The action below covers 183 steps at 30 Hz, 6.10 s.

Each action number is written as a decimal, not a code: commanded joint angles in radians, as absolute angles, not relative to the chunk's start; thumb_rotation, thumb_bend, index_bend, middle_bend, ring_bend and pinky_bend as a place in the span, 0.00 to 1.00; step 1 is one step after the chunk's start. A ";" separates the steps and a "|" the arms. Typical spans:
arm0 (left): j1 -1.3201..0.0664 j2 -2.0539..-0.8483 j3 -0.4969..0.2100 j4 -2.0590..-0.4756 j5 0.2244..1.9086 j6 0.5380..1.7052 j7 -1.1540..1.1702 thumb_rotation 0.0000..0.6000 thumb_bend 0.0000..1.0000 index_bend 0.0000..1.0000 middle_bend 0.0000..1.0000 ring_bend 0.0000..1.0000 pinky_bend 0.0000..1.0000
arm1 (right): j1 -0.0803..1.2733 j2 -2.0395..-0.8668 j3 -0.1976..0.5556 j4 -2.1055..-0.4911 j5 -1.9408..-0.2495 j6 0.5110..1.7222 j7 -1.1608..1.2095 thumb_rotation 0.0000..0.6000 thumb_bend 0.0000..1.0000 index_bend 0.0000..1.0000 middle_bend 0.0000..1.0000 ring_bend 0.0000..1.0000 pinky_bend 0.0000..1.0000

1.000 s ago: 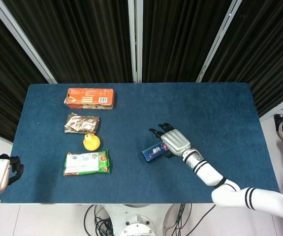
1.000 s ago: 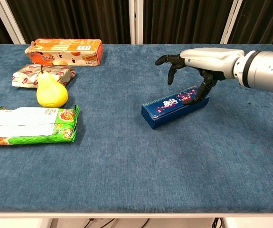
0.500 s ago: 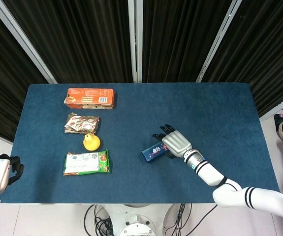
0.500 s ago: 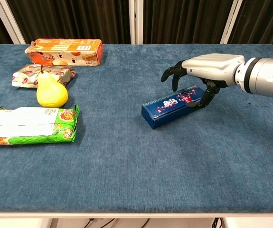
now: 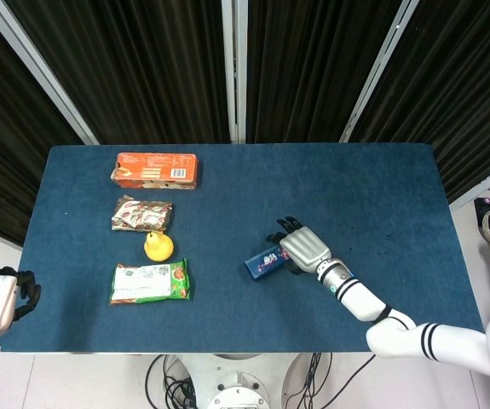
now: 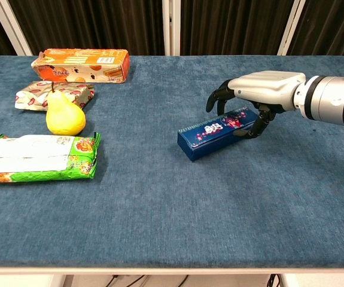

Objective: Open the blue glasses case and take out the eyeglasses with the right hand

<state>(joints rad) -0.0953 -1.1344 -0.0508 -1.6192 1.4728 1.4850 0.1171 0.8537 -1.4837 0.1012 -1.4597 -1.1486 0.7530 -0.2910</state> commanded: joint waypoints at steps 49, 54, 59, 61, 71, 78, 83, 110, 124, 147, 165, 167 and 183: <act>-0.097 -1.129 -0.049 -1.621 1.475 1.480 0.103 1.00 0.41 0.71 0.71 0.53 0.48 | 0.942 -1.427 0.108 -1.497 -0.837 0.706 -0.394 1.00 0.51 0.09 0.24 0.00 0.00; -0.097 -1.130 -0.049 -1.621 1.474 1.480 0.105 1.00 0.41 0.71 0.71 0.53 0.48 | 0.986 -1.485 0.135 -1.415 -0.764 0.719 -0.421 1.00 0.45 0.01 0.17 0.00 0.00; -0.097 -1.130 -0.050 -1.621 1.472 1.481 0.104 1.00 0.41 0.71 0.71 0.53 0.48 | 1.010 -1.531 0.166 -1.363 -0.731 0.781 -0.447 1.00 0.35 0.00 0.09 0.00 0.00; -0.097 -1.130 -0.050 -1.621 1.472 1.480 0.101 1.00 0.41 0.71 0.71 0.53 0.48 | 0.998 -1.519 0.172 -1.398 -0.766 0.809 -0.431 1.00 0.33 0.00 0.08 0.00 0.00; -0.097 -1.129 -0.048 -1.620 1.476 1.480 0.100 1.00 0.41 0.71 0.71 0.53 0.48 | 0.825 -1.348 0.036 -1.636 -1.104 0.936 -0.324 1.00 0.12 0.00 0.12 0.00 0.00; -0.096 -1.129 -0.048 -1.624 1.476 1.483 0.105 1.00 0.41 0.71 0.71 0.53 0.47 | 0.790 -1.412 -0.002 -1.573 -1.185 0.957 -0.365 1.00 0.03 0.00 0.06 0.00 0.00; -0.095 -1.129 -0.048 -1.623 1.475 1.483 0.101 1.00 0.41 0.71 0.71 0.53 0.47 | 0.829 -1.527 0.057 -1.475 -1.153 0.932 -0.416 1.00 0.03 0.00 0.01 0.00 0.00; -0.097 -1.125 -0.047 -1.619 1.478 1.479 0.080 1.00 0.41 0.71 0.71 0.53 0.47 | 1.036 -1.657 0.194 -1.365 -1.042 0.674 -0.417 1.00 0.57 0.00 0.29 0.00 0.00; -0.098 -1.122 -0.047 -1.620 1.478 1.476 0.073 1.00 0.41 0.71 0.71 0.53 0.47 | 1.014 -1.648 0.144 -1.298 -0.956 0.761 -0.547 1.00 0.60 0.00 0.32 0.00 0.00; -0.096 -1.125 -0.047 -1.625 1.476 1.479 0.089 1.00 0.41 0.71 0.71 0.53 0.47 | 0.747 -1.389 0.034 -1.472 -1.131 0.885 -0.248 1.00 0.54 0.00 0.25 0.00 0.00; -0.097 -1.124 -0.047 -1.624 1.476 1.478 0.087 1.00 0.41 0.71 0.71 0.53 0.47 | 0.764 -1.444 0.033 -1.530 -1.298 0.837 -0.190 1.00 0.54 0.00 0.26 0.00 0.00; -0.097 -1.124 -0.047 -1.624 1.476 1.478 0.087 1.00 0.41 0.71 0.71 0.53 0.47 | 0.782 -1.466 0.055 -1.534 -1.284 0.825 -0.205 1.00 0.54 0.00 0.26 0.00 0.00; -0.098 -1.119 -0.045 -1.620 1.480 1.473 0.066 1.00 0.41 0.70 0.71 0.53 0.46 | 0.891 -1.548 0.175 -1.540 -1.109 0.847 -0.418 1.00 0.42 0.04 0.26 0.00 0.00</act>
<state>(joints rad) -0.0980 -1.1189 -0.0449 -1.6201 1.4794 1.4730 0.0664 0.9019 -1.5714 0.1770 -1.5221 -1.0993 0.8241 -0.4084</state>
